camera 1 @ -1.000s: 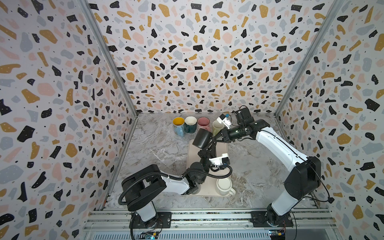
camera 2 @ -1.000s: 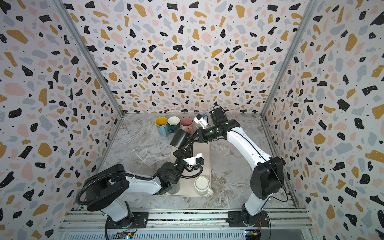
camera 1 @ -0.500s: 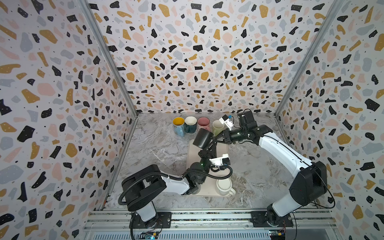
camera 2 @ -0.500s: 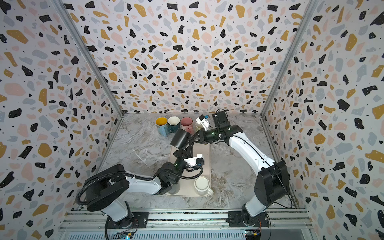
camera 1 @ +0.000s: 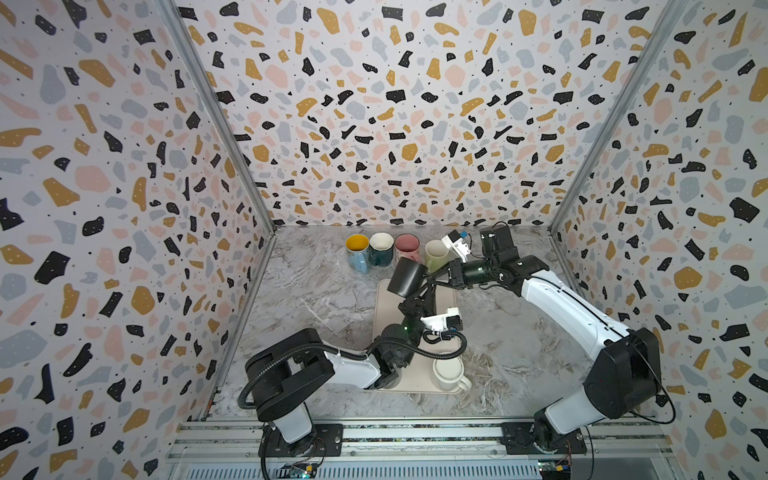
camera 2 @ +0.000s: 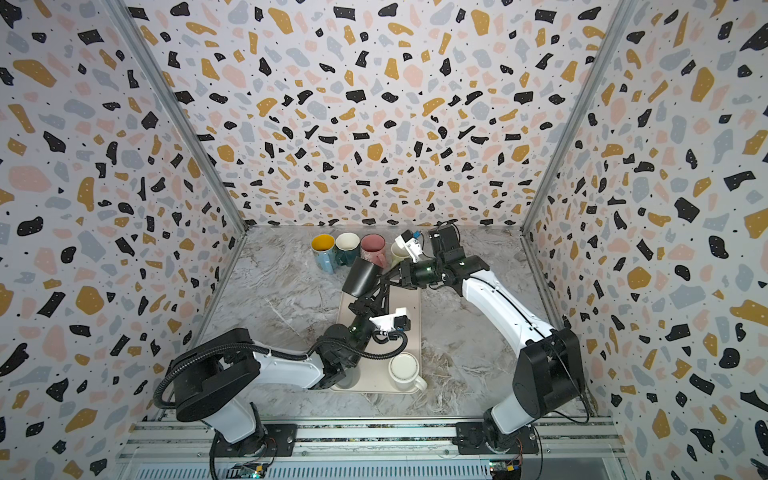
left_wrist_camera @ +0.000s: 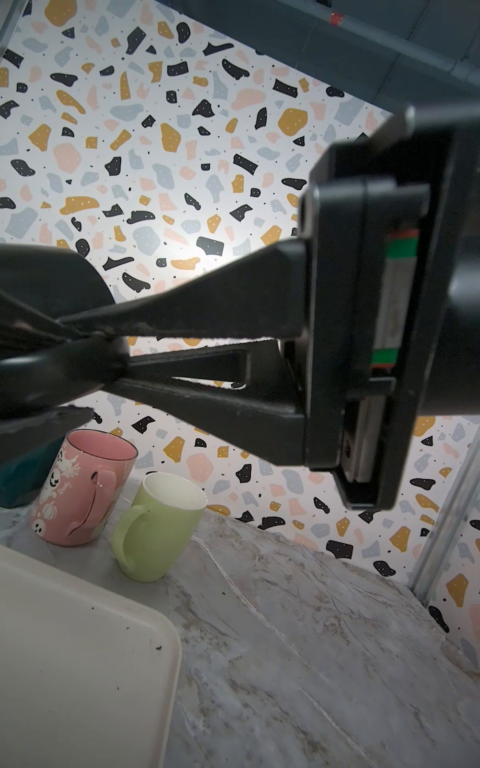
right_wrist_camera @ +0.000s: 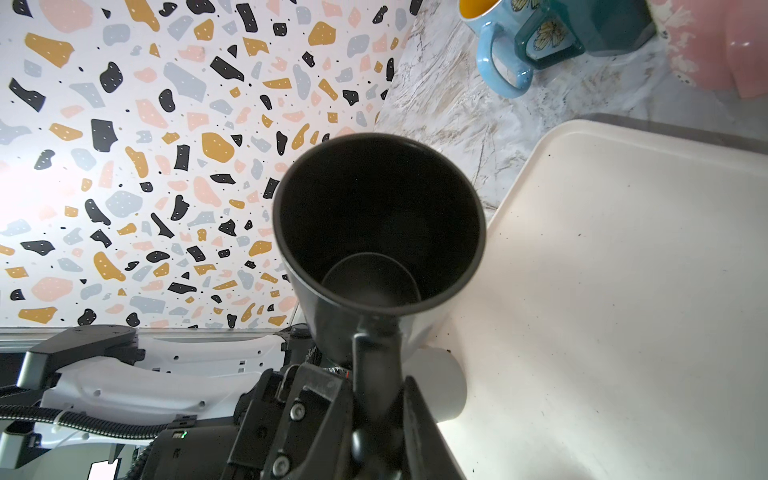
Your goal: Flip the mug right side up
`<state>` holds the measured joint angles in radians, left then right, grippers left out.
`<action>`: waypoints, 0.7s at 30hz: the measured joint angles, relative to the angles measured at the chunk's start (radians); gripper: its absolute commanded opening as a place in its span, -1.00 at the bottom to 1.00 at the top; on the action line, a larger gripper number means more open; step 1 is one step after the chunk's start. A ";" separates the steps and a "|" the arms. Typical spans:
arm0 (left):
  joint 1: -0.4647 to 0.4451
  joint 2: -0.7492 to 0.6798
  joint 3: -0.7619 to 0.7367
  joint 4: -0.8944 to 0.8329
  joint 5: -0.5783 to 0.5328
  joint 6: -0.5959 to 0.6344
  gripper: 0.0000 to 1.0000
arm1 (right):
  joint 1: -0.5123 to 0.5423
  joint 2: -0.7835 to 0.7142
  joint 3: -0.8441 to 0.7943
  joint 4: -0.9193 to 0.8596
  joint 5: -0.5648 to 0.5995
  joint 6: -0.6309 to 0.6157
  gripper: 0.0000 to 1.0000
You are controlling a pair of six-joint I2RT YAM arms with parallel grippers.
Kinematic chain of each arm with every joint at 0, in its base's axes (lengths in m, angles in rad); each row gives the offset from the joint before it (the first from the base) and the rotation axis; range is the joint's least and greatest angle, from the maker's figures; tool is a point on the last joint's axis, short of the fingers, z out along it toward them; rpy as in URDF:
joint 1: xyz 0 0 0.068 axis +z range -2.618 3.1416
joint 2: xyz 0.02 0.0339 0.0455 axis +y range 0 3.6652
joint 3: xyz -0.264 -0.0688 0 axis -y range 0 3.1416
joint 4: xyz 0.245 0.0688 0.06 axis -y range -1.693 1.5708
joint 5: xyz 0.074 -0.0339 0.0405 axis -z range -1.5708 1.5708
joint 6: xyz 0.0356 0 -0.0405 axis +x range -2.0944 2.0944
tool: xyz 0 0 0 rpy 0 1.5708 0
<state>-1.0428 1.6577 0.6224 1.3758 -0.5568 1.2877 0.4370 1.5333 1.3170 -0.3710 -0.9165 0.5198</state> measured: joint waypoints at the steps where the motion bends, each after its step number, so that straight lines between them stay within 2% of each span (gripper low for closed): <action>1: 0.000 0.000 0.000 0.001 0.002 0.000 -0.46 | 0.000 -0.002 -0.004 0.006 -0.001 0.000 -1.00; 9: 0.000 0.003 0.000 0.000 0.006 0.003 -0.39 | -0.003 -0.013 -0.032 0.051 -0.008 0.013 -1.00; 11: 0.000 0.003 0.000 0.001 0.006 0.002 -0.61 | -0.003 -0.016 -0.039 0.060 -0.010 0.018 -1.00; 13: 0.001 0.004 0.000 0.000 0.006 0.004 -1.00 | -0.006 -0.018 -0.042 0.071 -0.016 0.027 -1.00; 21: 0.007 0.011 0.006 0.001 0.005 0.024 -1.00 | -0.011 -0.020 -0.050 0.067 -0.013 0.079 -1.00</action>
<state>-1.0359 1.6688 0.6285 1.3769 -0.5522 1.3113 0.4255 1.5135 1.2667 -0.3042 -0.9298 0.5987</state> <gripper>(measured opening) 0.158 0.193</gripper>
